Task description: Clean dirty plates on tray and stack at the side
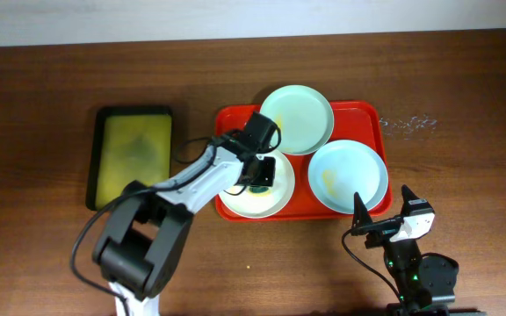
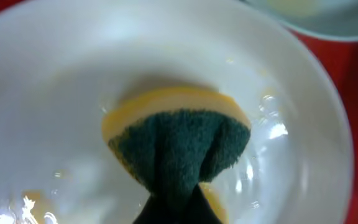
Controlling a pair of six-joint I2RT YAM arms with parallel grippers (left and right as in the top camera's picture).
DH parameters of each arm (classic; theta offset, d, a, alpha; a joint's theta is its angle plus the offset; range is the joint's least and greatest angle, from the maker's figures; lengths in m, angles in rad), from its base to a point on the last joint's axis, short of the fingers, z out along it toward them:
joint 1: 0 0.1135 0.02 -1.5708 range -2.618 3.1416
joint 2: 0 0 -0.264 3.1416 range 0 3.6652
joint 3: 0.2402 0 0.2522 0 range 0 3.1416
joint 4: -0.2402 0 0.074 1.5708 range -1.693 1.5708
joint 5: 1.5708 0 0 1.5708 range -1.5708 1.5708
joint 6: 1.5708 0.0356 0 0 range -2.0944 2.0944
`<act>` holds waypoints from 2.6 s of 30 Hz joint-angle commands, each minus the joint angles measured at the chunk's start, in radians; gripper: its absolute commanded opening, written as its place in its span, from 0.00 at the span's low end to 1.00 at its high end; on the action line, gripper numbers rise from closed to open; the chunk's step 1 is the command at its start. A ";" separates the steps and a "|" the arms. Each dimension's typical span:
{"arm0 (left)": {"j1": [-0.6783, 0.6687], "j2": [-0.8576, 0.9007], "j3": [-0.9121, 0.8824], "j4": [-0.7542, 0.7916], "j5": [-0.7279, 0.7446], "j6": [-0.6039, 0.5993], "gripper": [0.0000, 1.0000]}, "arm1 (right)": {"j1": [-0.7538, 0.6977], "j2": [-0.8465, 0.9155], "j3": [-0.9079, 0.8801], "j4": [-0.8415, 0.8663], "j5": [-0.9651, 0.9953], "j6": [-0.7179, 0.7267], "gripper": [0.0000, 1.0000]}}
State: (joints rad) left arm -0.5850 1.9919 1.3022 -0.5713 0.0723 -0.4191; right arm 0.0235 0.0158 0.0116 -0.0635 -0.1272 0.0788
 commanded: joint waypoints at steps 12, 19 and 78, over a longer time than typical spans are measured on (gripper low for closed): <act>0.315 -0.414 0.171 -0.342 -0.055 -0.013 0.99 | 0.009 -0.006 -0.006 -0.004 0.008 0.004 0.99; 0.488 -0.433 0.170 -0.478 -0.053 -0.014 1.00 | 0.009 -0.007 -0.006 0.306 -0.424 0.476 0.99; 0.228 -0.003 0.139 -0.361 0.414 0.237 0.31 | 0.362 1.923 1.178 -0.564 -0.075 0.326 0.04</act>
State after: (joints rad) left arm -0.3466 1.9297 1.4471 -0.9558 0.4015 -0.2276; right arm 0.3855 1.9217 1.1980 -0.6415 -0.2111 0.4110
